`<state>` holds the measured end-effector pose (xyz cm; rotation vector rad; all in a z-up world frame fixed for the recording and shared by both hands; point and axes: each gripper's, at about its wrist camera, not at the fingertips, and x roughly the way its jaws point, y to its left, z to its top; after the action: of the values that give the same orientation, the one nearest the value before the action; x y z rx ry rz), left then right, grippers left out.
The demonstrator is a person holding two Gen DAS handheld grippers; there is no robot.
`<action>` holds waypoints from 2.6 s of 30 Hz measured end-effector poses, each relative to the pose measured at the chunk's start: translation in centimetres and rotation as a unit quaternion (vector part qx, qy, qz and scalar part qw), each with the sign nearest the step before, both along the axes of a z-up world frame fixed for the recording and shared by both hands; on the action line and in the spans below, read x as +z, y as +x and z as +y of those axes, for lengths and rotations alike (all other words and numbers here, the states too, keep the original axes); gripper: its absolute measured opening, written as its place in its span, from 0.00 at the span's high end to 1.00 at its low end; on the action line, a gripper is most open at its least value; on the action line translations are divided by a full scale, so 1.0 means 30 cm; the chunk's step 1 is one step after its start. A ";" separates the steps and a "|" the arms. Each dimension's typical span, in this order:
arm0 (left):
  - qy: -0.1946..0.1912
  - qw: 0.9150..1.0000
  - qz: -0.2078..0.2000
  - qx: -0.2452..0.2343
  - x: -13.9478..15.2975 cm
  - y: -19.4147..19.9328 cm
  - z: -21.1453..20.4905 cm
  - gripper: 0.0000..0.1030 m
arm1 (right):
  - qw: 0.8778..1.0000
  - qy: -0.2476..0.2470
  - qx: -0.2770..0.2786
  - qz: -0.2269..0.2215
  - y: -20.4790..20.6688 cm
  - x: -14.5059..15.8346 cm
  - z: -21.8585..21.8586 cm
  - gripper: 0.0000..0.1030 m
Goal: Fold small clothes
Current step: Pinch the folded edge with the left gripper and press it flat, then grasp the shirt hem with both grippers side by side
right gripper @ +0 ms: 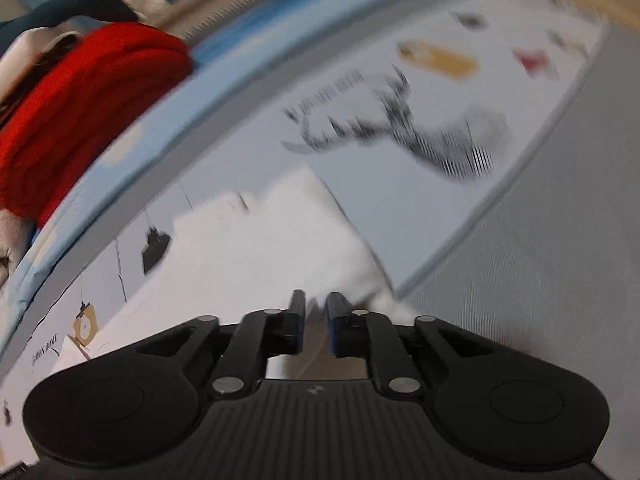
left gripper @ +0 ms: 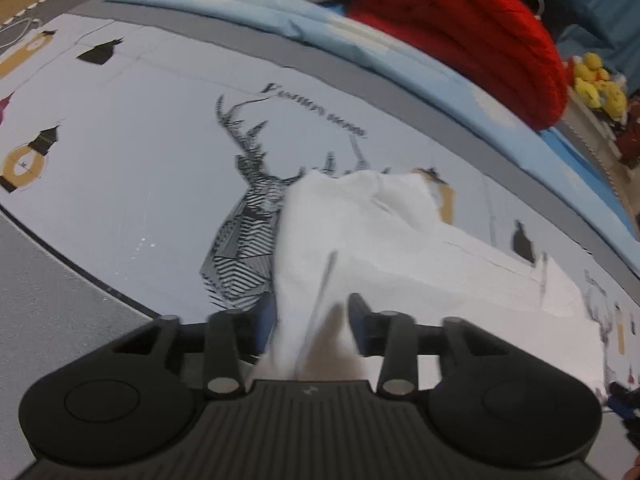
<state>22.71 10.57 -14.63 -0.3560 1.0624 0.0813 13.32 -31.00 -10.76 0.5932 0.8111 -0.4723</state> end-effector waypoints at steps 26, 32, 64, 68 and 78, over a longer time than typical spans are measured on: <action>0.022 0.998 -0.035 -0.038 0.000 0.086 0.054 0.90 | 0.996 0.007 0.075 0.050 0.147 -0.133 -0.200 0.71; -0.027 0.994 -0.052 -0.092 0.057 0.030 0.025 0.85 | 0.989 -0.014 0.146 0.011 0.107 -0.035 -0.154 0.74; 0.073 0.977 -0.098 -0.176 0.387 -0.847 0.077 0.60 | 0.962 -0.122 0.213 -0.117 -0.638 0.518 -0.002 0.61; 0.052 0.985 -0.052 -0.154 0.292 -0.999 0.140 0.64 | 0.971 -0.108 0.208 -0.053 -0.815 0.426 -0.048 0.59; 0.016 0.985 0.077 -0.156 0.080 -1.067 0.194 0.69 | 0.977 -0.012 0.189 0.097 -0.882 0.105 -0.120 0.60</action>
<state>-9.32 16.38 -12.24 -0.1525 1.2574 -0.1567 -13.15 -34.59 -7.61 0.3599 1.0772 -0.1921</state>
